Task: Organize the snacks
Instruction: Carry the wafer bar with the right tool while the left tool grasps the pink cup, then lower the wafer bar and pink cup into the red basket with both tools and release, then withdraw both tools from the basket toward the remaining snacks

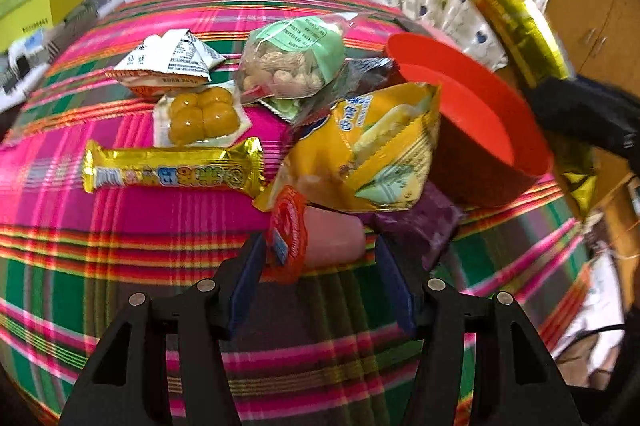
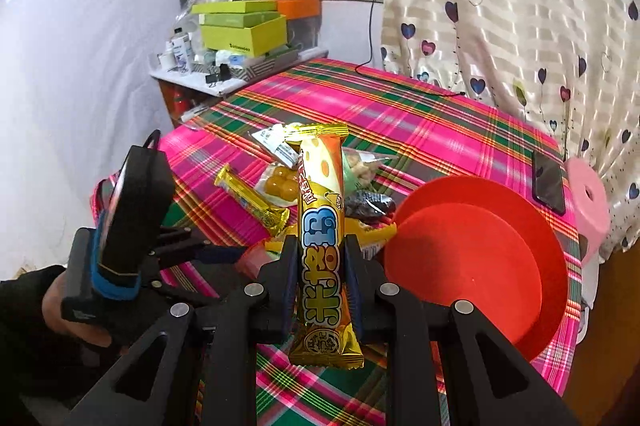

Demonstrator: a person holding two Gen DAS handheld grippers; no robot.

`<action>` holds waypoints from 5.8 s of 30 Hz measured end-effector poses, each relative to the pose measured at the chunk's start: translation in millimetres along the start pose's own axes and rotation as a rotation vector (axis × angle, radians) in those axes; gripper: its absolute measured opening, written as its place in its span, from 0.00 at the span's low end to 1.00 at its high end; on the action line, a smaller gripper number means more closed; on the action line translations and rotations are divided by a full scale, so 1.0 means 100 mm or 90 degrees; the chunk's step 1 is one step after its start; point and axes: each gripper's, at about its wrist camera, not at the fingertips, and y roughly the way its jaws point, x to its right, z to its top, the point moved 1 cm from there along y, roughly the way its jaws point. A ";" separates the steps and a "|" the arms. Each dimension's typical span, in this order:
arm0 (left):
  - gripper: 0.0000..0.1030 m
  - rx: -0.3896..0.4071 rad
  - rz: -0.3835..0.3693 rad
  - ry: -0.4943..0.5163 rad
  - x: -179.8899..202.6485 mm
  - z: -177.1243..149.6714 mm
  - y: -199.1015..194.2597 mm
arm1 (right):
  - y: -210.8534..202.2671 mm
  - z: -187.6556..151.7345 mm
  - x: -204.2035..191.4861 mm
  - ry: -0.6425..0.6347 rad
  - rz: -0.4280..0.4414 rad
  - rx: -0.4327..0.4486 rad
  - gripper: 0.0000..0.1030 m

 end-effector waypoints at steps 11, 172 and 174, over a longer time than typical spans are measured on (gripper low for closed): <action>0.44 0.028 0.057 0.009 -0.04 -0.06 -0.10 | -0.12 -0.13 0.18 0.033 -0.006 0.015 0.19; 0.43 0.091 -0.037 -0.047 -0.35 0.13 -0.56 | 0.31 -0.44 0.10 0.099 -0.001 -0.069 0.51; 0.44 0.091 -0.040 -0.049 -0.38 0.12 -0.55 | 0.38 -0.44 0.08 0.091 0.000 -0.077 0.51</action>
